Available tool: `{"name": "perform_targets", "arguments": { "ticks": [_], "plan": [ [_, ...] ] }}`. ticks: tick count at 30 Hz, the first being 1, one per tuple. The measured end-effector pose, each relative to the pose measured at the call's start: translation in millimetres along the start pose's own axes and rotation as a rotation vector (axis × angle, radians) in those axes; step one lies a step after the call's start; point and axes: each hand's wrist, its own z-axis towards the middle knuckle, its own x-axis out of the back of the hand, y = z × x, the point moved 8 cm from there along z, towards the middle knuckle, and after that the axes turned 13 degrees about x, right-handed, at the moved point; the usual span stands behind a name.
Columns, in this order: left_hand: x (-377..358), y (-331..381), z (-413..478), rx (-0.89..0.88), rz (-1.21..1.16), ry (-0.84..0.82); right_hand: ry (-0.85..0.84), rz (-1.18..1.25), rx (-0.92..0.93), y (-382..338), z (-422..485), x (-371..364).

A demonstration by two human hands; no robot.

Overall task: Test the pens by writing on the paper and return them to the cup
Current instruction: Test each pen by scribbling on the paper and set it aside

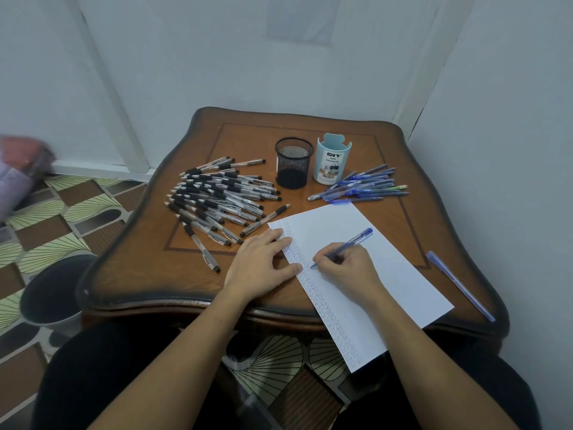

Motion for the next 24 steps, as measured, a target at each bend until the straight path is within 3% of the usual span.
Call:
{"name": "perform_targets", "arguments": {
  "ticks": [3,6,9,12,24],
  "plan": [
    [0,0,0,-0.002,0.001,0.0,0.028,-0.03,0.006,0,2,2],
    [-1,0,0,0.0,-0.002,-0.011,0.128,0.215,-0.096,5,5,10],
    [0,0,1,0.006,0.002,-0.018,0.116,0.295,-0.188,9,7,14],
    [1,1,0,0.009,0.002,-0.02,0.075,0.364,-0.168,4,12,14],
    [3,1,-4,0.012,-0.017,-0.025,-0.031,0.314,-0.183,0,13,27]
  ]
}}
